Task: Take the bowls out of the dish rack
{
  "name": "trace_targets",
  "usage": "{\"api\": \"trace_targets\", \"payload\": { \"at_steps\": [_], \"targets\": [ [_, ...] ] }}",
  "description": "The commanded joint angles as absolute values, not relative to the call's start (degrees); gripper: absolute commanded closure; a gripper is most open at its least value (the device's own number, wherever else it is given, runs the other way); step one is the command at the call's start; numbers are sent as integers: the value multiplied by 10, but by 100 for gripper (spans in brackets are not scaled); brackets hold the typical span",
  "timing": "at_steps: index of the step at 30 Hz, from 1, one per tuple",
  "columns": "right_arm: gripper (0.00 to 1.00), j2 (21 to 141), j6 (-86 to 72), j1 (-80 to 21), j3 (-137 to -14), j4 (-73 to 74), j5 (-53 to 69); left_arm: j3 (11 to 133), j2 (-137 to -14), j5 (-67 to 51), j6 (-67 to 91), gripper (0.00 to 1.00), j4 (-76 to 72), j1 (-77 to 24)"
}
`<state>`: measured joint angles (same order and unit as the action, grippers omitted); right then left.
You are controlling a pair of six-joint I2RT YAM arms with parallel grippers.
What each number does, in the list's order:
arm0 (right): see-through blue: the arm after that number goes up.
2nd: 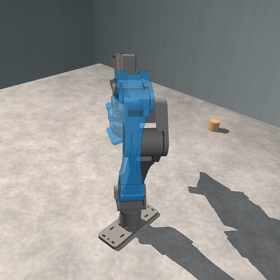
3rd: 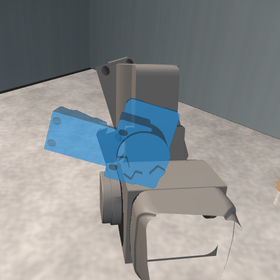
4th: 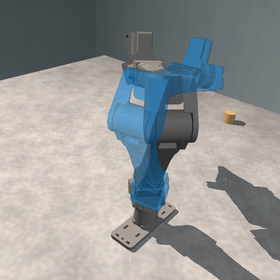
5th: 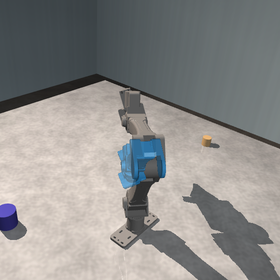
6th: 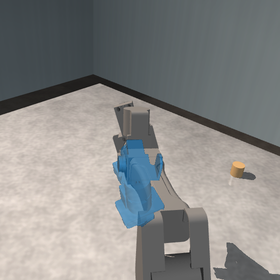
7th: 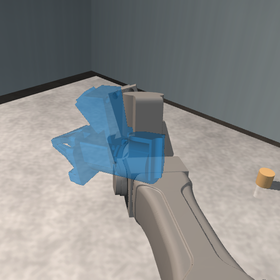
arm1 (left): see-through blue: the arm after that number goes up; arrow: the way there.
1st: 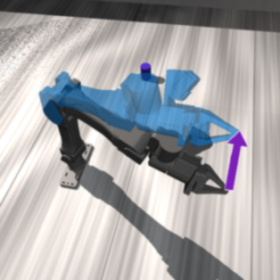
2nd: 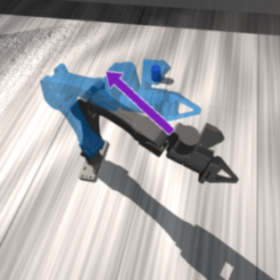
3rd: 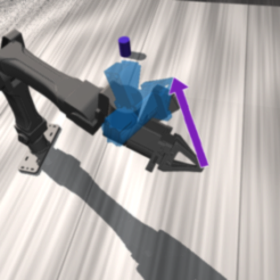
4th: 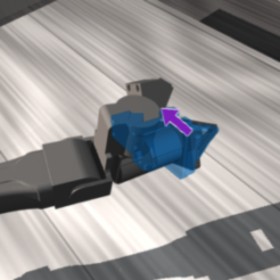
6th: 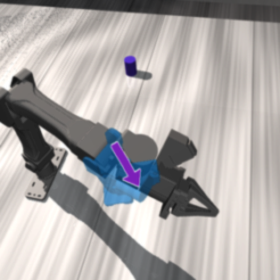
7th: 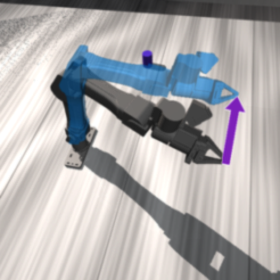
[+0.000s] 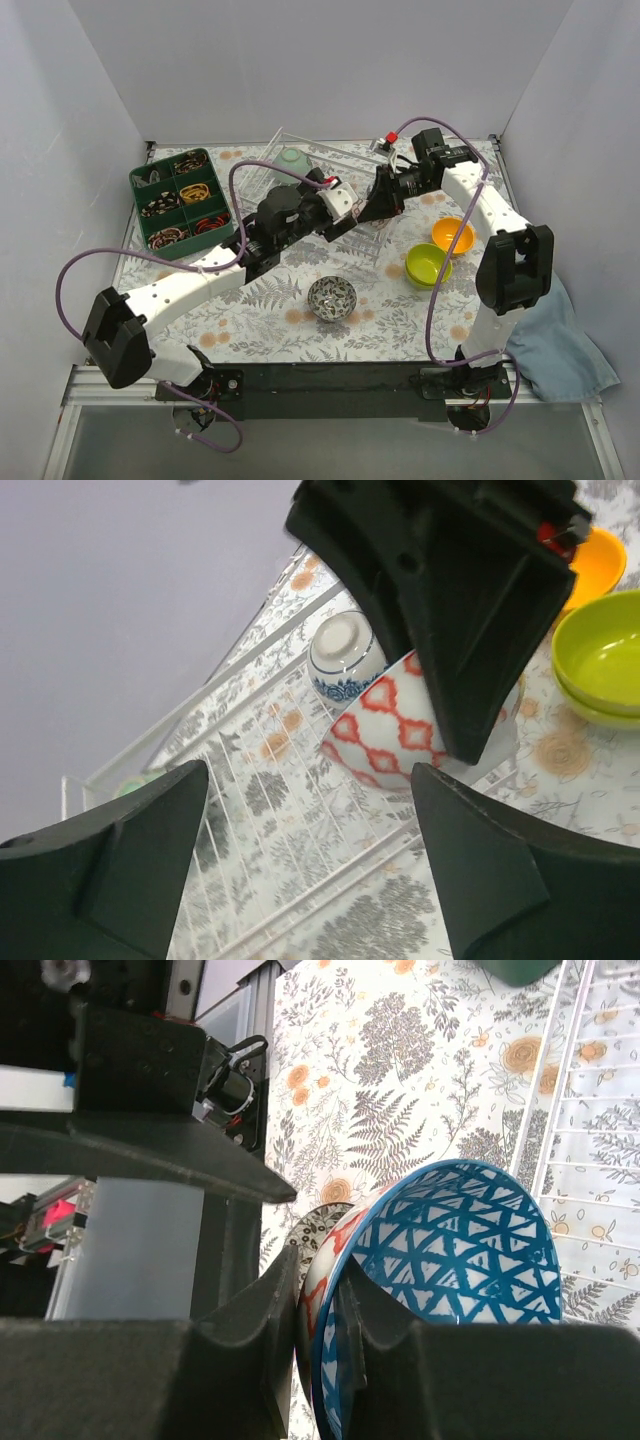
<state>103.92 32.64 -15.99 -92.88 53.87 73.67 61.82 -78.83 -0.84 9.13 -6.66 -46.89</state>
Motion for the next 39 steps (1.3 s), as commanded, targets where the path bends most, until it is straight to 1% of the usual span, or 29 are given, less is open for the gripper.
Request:
{"api": "trace_targets", "payload": {
  "at_steps": [1,2,4,5,6,7,8,10,11,12,14,15,17,18,23,24,25,27,33,39],
  "targets": [
    [99,955,307,-172,-920,533,741,601,-730,39,208,11,-62,-454],
    [99,947,299,-184,-908,526,730,592,-725,40,229,2,-58,-443],
    [99,919,267,-203,-888,496,672,581,-704,40,300,2,-47,-427],
    [99,910,258,-228,-878,487,647,569,-697,38,324,2,-44,-407],
    [99,903,240,-242,-858,478,599,561,-689,31,355,2,-41,-394],
    [99,888,230,-256,-848,458,575,554,-676,24,408,2,-36,-380],
    [99,880,220,-284,-835,447,554,547,-670,18,441,2,-33,-348],
    [99,857,187,-313,-800,406,486,531,-656,11,493,2,-23,-317],
    [99,850,174,-348,-789,390,463,527,-653,11,540,2,-10,-290],
    [99,842,165,-367,-779,377,410,521,-650,15,558,2,-4,-279],
    [99,821,140,-428,-749,335,354,519,-646,28,607,2,30,-252],
    [99,815,135,-447,-737,324,303,520,-645,32,623,2,40,-245],
    [99,801,116,-499,-707,288,253,525,-648,49,665,2,75,-228],
    [99,797,109,-517,-698,273,203,526,-649,54,678,2,88,-222],
    [99,787,84,-624,-636,193,56,514,-653,73,720,2,134,-207],
    [99,790,82,-634,-629,170,13,512,-650,63,727,2,135,-207],
    [99,796,81,-653,-624,159,3,509,-648,59,729,2,134,-206],
    [99,808,81,-668,-611,133,-66,502,-645,48,733,2,134,-206],
    [99,824,84,-709,-557,72,-181,497,-644,40,730,2,144,-207],
    [99,827,60,-718,-505,13,-236,490,-639,47,719,2,157,-207]
  ]
}}
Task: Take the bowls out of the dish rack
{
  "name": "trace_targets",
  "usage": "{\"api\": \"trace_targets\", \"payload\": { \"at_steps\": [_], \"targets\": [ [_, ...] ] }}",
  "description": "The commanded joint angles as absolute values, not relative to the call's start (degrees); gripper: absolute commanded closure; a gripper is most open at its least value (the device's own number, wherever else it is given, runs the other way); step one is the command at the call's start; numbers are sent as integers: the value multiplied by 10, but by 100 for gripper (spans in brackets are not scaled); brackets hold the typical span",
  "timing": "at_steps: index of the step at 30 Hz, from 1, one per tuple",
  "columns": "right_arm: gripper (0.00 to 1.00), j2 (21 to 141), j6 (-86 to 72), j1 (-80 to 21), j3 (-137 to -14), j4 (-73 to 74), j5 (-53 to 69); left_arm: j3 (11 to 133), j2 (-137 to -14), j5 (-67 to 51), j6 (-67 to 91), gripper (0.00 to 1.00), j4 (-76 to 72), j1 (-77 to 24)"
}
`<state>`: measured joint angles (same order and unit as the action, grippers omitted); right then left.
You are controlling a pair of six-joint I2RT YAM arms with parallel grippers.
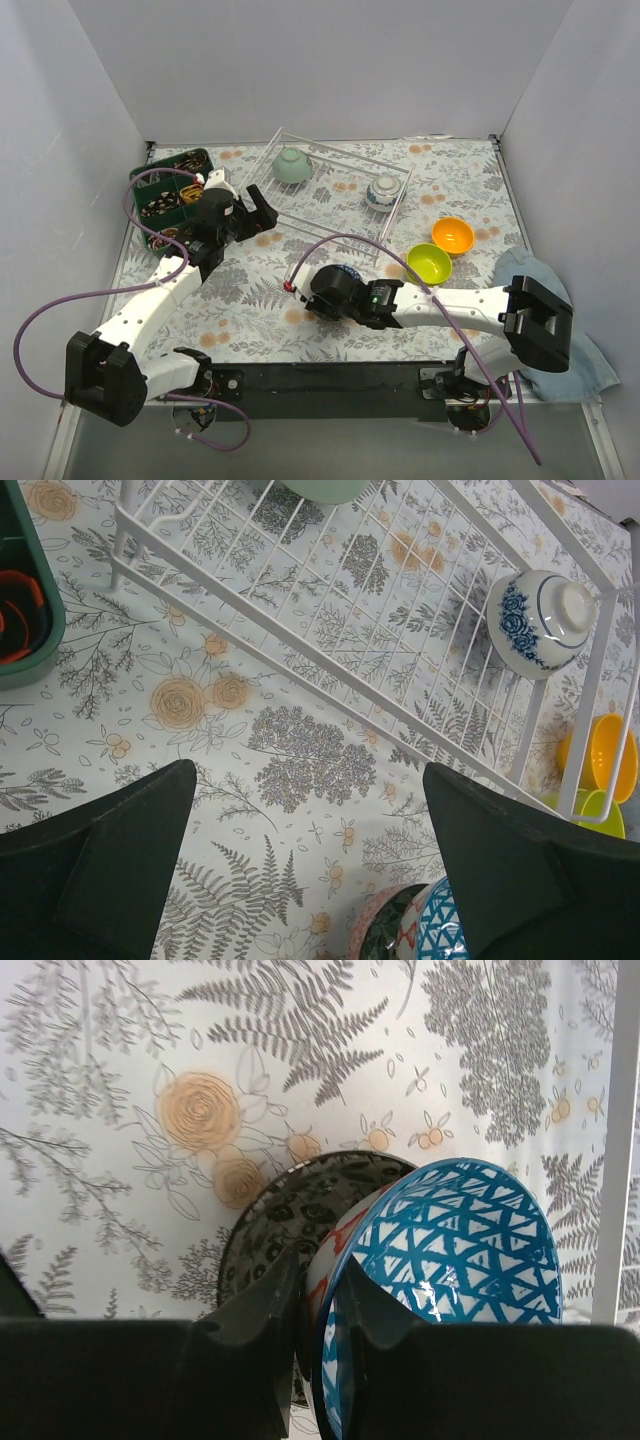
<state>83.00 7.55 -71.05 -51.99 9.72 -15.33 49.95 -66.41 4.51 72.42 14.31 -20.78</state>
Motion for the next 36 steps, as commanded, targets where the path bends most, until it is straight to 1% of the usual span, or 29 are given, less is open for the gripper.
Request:
{"api": "trace_targets", "payload": {
  "at_steps": [1,2,3,5,6,8,9,11,12,15,22,30,32,33,35,36],
  "targets": [
    [99,827,58,-722,-494,7,-242,490,-640,47,719,2,159,-207],
    [97,829,53,-722,-490,6,-249,488,-637,46,719,2,159,-207],
    [92,830,51,-722,-487,-12,-250,486,-638,45,719,2,159,-207],
    [86,835,46,-723,-483,-18,-251,484,-638,39,720,2,159,-207],
    [80,839,44,-725,-485,-16,-256,484,-639,38,721,2,159,-207],
    [73,839,41,-729,-491,-11,-255,483,-641,33,721,2,158,-206],
    [67,837,38,-731,-493,-10,-256,483,-643,32,722,2,157,-207],
    [60,831,36,-737,-498,-8,-257,483,-645,28,724,2,156,-206],
    [54,828,33,-737,-501,-2,-257,483,-649,24,726,2,156,-207],
    [51,817,28,-743,-512,14,-257,481,-651,16,729,2,156,-207],
    [51,782,16,-746,-524,44,-251,477,-653,11,730,2,155,-206],
    [52,770,-23,-746,-513,73,-198,477,-665,1,734,2,154,-206],
    [56,773,-27,-746,-506,72,-193,478,-667,1,734,2,155,-207],
    [62,773,-29,-747,-505,73,-192,477,-668,1,734,2,155,-207],
    [69,775,-30,-746,-504,72,-183,477,-669,-16,734,2,154,-206],
    [76,780,-30,-746,-504,73,-179,476,-670,-17,734,2,155,-207]
  ]
}}
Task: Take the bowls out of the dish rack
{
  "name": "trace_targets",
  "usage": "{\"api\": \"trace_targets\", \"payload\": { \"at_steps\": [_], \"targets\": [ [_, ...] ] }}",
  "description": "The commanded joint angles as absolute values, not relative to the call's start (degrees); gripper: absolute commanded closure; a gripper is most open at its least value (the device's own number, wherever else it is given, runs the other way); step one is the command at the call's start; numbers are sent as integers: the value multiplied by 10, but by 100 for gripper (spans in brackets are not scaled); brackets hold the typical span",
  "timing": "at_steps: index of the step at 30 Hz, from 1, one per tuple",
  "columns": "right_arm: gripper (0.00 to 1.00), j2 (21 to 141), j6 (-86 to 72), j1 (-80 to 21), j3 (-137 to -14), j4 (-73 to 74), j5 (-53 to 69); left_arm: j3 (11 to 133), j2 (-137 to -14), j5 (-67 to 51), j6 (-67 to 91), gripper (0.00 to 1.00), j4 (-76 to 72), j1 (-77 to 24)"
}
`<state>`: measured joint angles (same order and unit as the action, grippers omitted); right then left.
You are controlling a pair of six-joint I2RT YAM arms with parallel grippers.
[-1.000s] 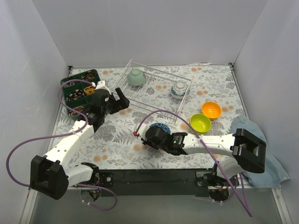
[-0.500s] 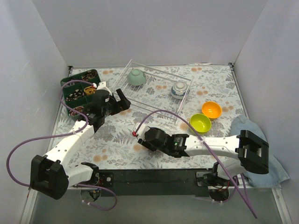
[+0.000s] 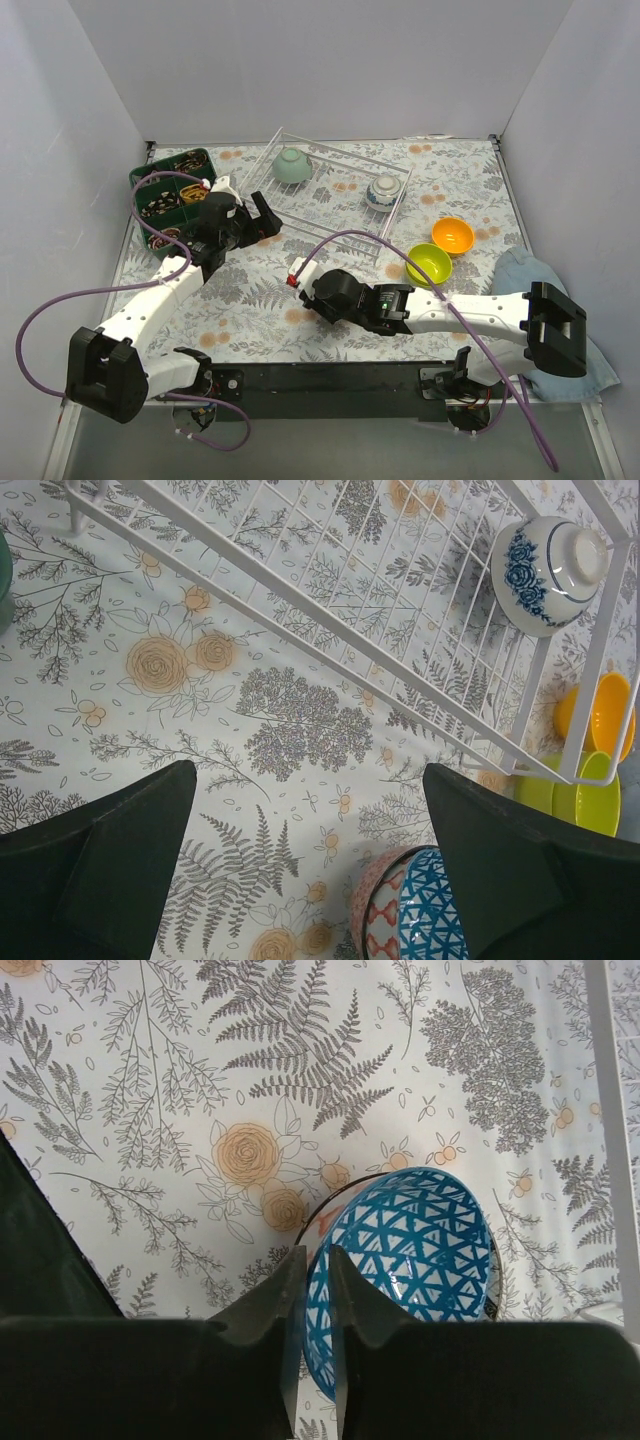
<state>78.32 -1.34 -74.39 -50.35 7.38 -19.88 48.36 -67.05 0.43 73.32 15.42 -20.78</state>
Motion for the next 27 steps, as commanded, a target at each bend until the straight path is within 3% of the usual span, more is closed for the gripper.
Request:
{"api": "trace_targets", "payload": {
  "at_steps": [1,3,6,17,23,27],
  "targets": [
    [79,784,-29,-746,-503,73,-178,477,-671,-17,734,2,155,-206],
    [91,792,-29,-746,-499,73,-171,477,-671,-18,734,2,155,-207],
    [97,802,-27,-747,-496,72,-168,477,-670,-21,734,2,155,-206],
    [99,819,-26,-746,-502,76,-150,475,-666,-26,732,2,156,-206],
    [88,798,-12,-746,-534,96,-184,478,-666,-30,731,2,156,-207],
    [71,784,-2,-743,-572,121,-210,484,-664,-40,726,2,156,-206]
  ]
}}
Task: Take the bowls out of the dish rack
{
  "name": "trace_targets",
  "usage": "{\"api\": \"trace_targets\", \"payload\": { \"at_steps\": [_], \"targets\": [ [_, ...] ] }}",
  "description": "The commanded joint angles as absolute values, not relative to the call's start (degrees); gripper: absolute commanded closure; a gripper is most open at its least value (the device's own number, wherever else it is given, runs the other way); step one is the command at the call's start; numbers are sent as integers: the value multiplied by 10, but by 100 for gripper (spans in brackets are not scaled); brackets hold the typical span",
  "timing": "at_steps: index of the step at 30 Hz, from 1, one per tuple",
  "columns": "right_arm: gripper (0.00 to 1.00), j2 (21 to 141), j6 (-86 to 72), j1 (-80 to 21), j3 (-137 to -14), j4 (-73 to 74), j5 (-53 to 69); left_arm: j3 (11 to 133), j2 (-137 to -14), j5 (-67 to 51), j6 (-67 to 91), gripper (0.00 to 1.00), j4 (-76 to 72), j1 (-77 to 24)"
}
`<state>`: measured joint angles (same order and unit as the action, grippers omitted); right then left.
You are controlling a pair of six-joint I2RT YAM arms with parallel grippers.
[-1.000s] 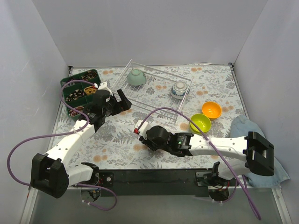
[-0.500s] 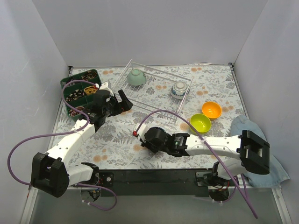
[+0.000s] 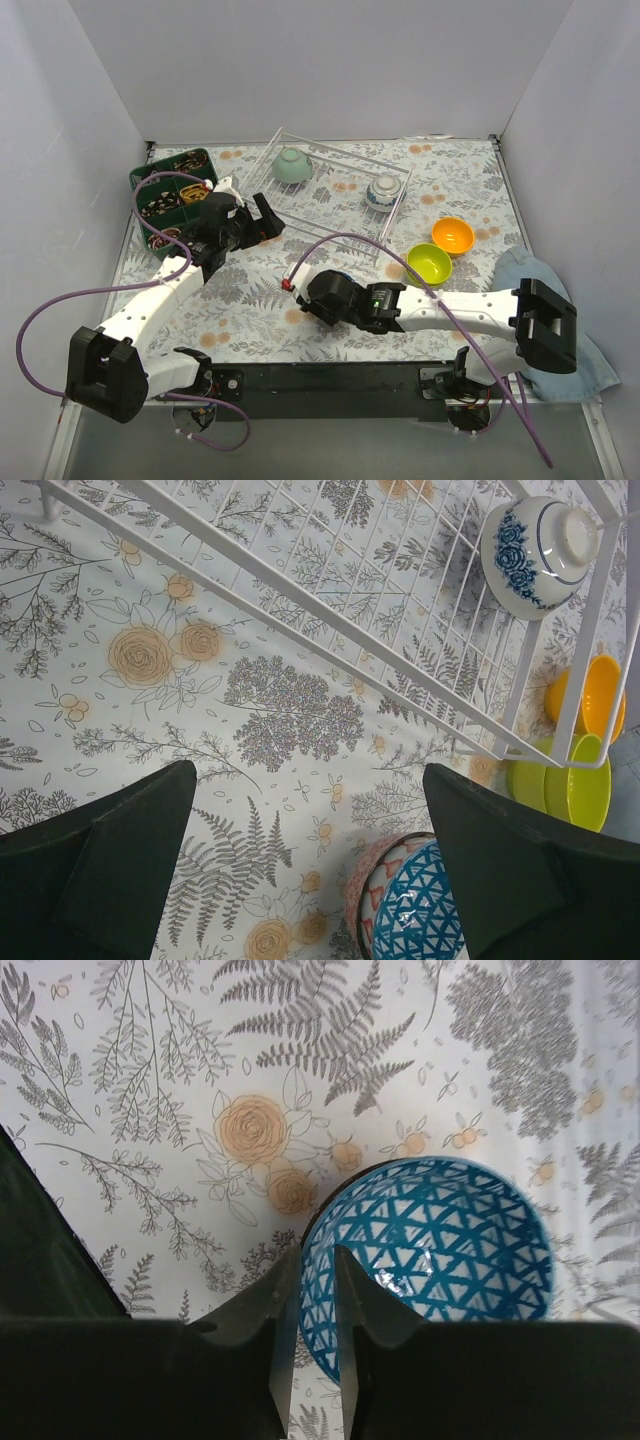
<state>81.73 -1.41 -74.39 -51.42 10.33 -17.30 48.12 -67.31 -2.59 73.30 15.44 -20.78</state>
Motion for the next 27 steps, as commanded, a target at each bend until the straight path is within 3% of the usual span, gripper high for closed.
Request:
{"api": "trace_targets", "payload": {
  "at_steps": [1,8,15,27],
  "targets": [
    [69,781,-2,-740,-581,134,-217,487,-661,-40,723,2,156,-206],
    [44,765,64,-661,-653,187,-240,500,-649,-49,725,2,162,-207],
    [25,778,123,-504,-703,195,-231,500,-630,-61,726,2,184,-207],
    [7,958,257,-402,-829,195,-273,495,-593,-71,715,2,250,-207]
  ]
}}
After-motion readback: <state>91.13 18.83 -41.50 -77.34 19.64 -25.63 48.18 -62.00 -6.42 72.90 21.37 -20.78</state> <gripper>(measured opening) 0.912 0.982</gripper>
